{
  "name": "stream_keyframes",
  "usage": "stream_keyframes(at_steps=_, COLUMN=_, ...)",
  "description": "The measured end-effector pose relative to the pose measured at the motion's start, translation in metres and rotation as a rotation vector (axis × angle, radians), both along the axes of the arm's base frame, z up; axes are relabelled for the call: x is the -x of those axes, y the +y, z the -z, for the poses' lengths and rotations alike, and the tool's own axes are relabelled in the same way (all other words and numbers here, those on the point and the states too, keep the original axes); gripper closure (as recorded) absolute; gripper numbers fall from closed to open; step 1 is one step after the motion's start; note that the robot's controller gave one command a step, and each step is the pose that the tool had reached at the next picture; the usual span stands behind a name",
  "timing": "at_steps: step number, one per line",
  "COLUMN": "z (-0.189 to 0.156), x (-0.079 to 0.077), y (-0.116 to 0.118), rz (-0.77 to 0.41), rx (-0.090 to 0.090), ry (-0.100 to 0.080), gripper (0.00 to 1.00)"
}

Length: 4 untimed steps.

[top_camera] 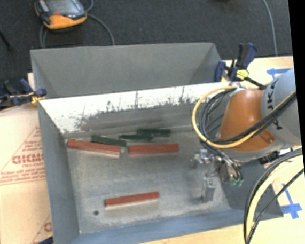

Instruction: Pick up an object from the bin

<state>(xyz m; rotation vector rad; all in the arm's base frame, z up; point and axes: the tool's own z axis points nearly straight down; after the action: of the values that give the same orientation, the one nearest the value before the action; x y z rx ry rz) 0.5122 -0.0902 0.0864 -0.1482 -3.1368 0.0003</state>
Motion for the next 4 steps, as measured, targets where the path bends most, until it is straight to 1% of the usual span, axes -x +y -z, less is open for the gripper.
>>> stream_keyframes(at_steps=1, z=-0.003, x=-0.026, y=0.02, rz=-0.084, rx=0.002, ry=-0.009, gripper=0.0)
stream_keyframes(at_steps=2, z=0.007, x=-0.041, y=0.039, rz=-0.096, rx=0.0, ry=-0.007, gripper=0.0)
stream_keyframes(at_steps=3, z=0.001, x=-0.092, y=0.039, rz=-0.007, rx=-0.002, ry=-0.002, gripper=0.0)
stream_keyframes(at_steps=4, z=0.008, x=-0.1, y=0.131, rz=-0.23, rx=0.0, ry=-0.021, gripper=1.0)
